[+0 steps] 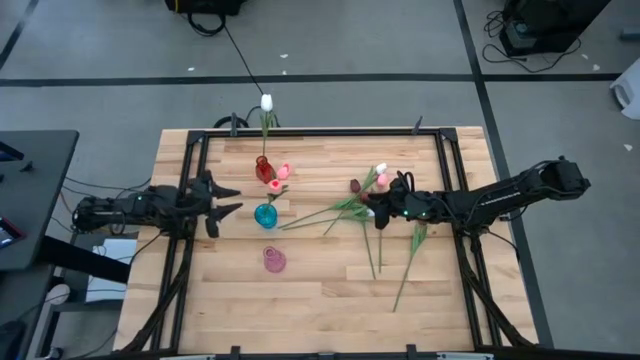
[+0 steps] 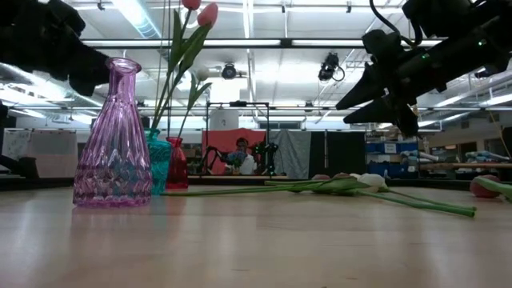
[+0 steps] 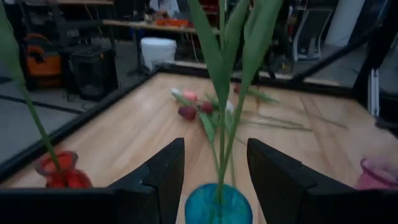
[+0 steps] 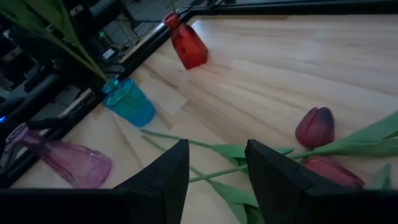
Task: Sort flowers into vase by color
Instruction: Put the right red flower into the pink vase
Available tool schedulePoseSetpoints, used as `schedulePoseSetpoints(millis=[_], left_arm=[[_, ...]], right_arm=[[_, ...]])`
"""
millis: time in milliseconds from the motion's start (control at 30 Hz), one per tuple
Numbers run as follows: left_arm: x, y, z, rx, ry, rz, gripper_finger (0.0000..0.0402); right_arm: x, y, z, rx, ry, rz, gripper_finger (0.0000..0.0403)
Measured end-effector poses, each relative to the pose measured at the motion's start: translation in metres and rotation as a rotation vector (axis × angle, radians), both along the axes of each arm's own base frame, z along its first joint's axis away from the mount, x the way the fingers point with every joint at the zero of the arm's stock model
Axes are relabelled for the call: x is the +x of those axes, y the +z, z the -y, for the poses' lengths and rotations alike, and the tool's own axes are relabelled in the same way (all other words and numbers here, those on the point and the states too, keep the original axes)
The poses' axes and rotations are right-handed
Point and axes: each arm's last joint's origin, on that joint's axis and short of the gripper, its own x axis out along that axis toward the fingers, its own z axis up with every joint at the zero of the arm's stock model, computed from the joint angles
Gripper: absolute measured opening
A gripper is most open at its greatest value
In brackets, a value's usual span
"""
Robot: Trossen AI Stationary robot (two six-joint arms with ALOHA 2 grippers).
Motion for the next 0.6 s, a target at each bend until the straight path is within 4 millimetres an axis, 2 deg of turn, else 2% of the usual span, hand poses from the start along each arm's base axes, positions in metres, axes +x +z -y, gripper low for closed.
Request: schedulePoseSetpoints(millis=[200,400,600], left_arm=[[0.0003,0.0023,-0.0002,-0.074,0.017,0.040,0.0179],[0.0010,0.0067,0.0018,-0.102,-0.053,0.088,0.0179],[0.0013,0.0067,0.0082,-0.238,-0.264,0.085,0.0179]], right_arm=[[0.0000,-0.0002,-0.0001,-0.002,0.006,-0.003,0.0170],[0.0001,-0.0001,-0.0001,-0.031,0.018,-0.016,0.0170],[0.0001,-0.0001,-0.0001,-0.044,0.024,-0.022,0.0170]])
